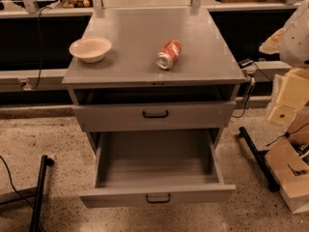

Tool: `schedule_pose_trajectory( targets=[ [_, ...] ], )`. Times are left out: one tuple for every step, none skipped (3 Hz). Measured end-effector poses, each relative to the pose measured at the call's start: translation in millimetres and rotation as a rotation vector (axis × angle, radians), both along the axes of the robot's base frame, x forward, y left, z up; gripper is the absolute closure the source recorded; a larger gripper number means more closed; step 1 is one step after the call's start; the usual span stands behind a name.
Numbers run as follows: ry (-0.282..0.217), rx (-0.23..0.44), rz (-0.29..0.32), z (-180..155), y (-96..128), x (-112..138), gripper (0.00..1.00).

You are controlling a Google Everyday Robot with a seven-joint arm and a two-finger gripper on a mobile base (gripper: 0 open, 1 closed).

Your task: Place coke can into middle drawer

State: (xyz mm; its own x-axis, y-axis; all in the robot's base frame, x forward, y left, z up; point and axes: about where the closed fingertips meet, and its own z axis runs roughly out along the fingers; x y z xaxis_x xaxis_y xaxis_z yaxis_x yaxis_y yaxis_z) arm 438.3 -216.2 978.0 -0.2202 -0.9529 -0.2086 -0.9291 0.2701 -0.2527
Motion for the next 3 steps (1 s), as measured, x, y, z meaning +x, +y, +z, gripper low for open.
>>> schedule_pose_trajectory(
  targets=[
    [0.000, 0.000, 0.000, 0.0, 0.0, 0.0, 0.00],
    [-0.023, 0.011, 0.086, 0.6, 7.9, -0.3, 0.00],
    [-0.039, -0.001, 0.140, 2.8, 9.9, -0.8, 0.00]
  ],
)
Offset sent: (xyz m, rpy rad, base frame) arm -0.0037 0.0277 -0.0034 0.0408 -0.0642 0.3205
